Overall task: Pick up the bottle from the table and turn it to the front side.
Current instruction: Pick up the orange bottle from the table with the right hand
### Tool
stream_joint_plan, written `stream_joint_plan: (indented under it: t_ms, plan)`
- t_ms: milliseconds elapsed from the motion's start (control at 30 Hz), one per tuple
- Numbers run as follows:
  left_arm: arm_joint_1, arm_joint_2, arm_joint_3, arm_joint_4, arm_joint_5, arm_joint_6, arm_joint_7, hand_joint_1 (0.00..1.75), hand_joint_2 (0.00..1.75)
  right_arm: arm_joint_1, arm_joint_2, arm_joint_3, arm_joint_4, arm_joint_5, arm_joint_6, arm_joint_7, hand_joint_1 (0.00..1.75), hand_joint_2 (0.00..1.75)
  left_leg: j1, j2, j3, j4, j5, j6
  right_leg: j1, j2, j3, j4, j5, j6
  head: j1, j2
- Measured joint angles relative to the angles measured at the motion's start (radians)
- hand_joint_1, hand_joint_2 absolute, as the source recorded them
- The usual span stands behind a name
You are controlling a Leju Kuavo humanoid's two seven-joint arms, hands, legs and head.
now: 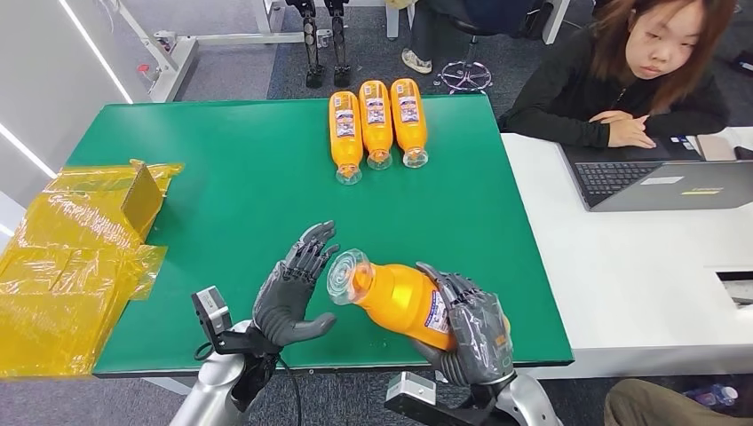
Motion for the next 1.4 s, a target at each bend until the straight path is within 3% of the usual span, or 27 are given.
stream_joint_plan:
  t_ms: [233, 467, 667, 933, 1400]
  plan:
    - [0.005, 0.0, -0.008, -0.032, 0.094, -0.143, 0.0, 0.0, 1.75, -0.001, 0.038, 0.003, 0.031, -0.03, -0.014, -0.044, 1.75, 1.75, 0.0, 0.0, 0.0, 0.0, 0.0, 0.0, 0.0, 0.0, 0.0, 0.0, 0.0, 0.0, 0.0, 0.0]
    - [-0.015, -0.011, -0.091, -0.052, 0.192, -0.225, 0.02, 0.0, 1.75, 0.002, 0.093, 0.004, 0.046, -0.033, 0.013, -0.025, 1.75, 1.75, 0.0, 0.0, 0.0, 0.0, 0.0, 0.0, 0.0, 0.0, 0.0, 0.0, 0.0, 0.0, 0.0, 0.0]
    - [-0.03, -0.012, -0.159, -0.078, 0.232, -0.2, 0.03, 0.0, 1.75, 0.0, 0.153, 0.007, 0.08, -0.099, 0.048, -0.07, 1.75, 1.75, 0.0, 0.0, 0.0, 0.0, 0.0, 0.0, 0.0, 0.0, 0.0, 0.0, 0.0, 0.0, 0.0, 0.0]
    - [-0.016, 0.017, -0.183, -0.122, 0.248, -0.136, 0.022, 0.0, 1.75, -0.037, 0.222, 0.028, 0.168, -0.202, 0.064, -0.15, 1.75, 1.75, 0.0, 0.0, 0.0, 0.0, 0.0, 0.0, 0.0, 0.0, 0.0, 0.001, 0.0, -0.001, 0.0, 0.0]
    - [-0.002, 0.033, -0.169, -0.126, 0.237, -0.086, 0.025, 0.0, 1.75, -0.082, 0.27, 0.047, 0.275, -0.267, 0.073, -0.179, 1.75, 1.75, 0.0, 0.0, 0.0, 0.0, 0.0, 0.0, 0.0, 0.0, 0.0, 0.001, 0.0, -0.001, 0.0, 0.0]
